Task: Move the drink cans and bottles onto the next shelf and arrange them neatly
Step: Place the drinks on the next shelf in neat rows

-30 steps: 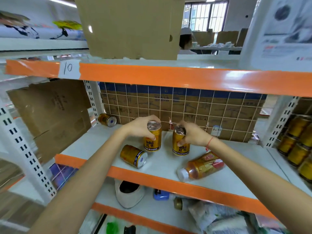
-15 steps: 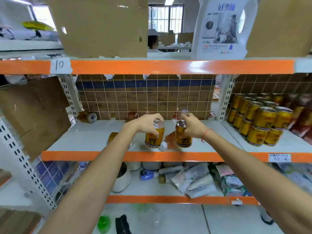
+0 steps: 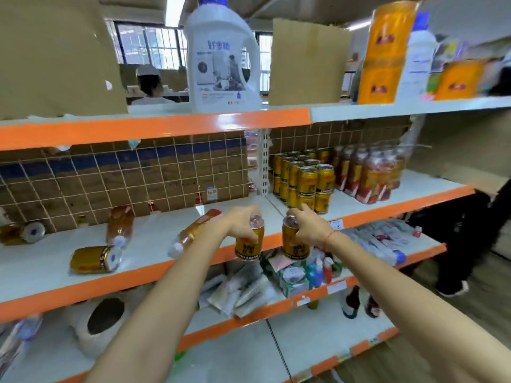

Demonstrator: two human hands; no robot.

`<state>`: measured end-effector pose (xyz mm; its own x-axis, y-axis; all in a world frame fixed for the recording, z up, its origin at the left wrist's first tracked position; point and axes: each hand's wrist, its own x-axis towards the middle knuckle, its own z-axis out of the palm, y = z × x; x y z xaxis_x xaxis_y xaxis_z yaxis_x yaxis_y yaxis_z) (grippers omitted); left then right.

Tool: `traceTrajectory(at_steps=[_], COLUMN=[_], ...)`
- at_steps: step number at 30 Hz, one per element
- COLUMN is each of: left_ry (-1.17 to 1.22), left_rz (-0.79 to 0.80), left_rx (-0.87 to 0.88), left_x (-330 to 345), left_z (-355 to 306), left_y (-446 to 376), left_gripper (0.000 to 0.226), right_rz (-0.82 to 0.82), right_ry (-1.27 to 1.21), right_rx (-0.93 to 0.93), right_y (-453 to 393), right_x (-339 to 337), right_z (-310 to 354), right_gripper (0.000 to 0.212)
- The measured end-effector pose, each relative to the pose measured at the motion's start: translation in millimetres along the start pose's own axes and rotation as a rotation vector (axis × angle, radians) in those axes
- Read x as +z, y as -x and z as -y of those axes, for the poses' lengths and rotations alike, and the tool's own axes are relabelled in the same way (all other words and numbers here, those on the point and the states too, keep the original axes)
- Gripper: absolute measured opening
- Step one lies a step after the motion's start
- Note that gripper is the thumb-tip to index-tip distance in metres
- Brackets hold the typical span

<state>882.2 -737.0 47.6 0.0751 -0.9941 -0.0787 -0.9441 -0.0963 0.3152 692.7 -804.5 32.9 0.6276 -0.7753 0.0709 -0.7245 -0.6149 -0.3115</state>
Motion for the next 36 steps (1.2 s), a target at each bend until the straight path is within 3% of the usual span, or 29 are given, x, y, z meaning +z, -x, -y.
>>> traceTrajectory(at_steps=[5,10,17,26,36], left_ry=[0.064,0.127,0.166,0.141,0.118], left_rz=[-0.078,-0.116,-0.097,-0.019,-0.035], left_rx=[0.044,0.064,0.073,0.056,0.048], left_x=[35.7,66.4,87.2,96.7,79.9], left_z=[-80.6,-157.8,-230.8,-262.8,-245.3], left_y=[-46.8,-89.2,-129.0,-183.7,-266.1], left_gripper=[0.076,0.072,0.077,0.072,0.076], right_rz=[-0.054,-0.063,-0.066,-0.075,-0.064], right_ry=[0.02,0.031,-0.014,-0.076,-0.044], right_rx=[0.075,0.135,0.191,0.207,0.119], right_y=[23.2,40.4,55.5,27.9,-60.0], right_x=[-26.5,-57.9,-79.5,-89.7,-97.7], right_z=[-82.6,-166.2,-248.5,-308.4,-336.2], right_gripper=[0.055,0.075,0.081,0.084,0.086])
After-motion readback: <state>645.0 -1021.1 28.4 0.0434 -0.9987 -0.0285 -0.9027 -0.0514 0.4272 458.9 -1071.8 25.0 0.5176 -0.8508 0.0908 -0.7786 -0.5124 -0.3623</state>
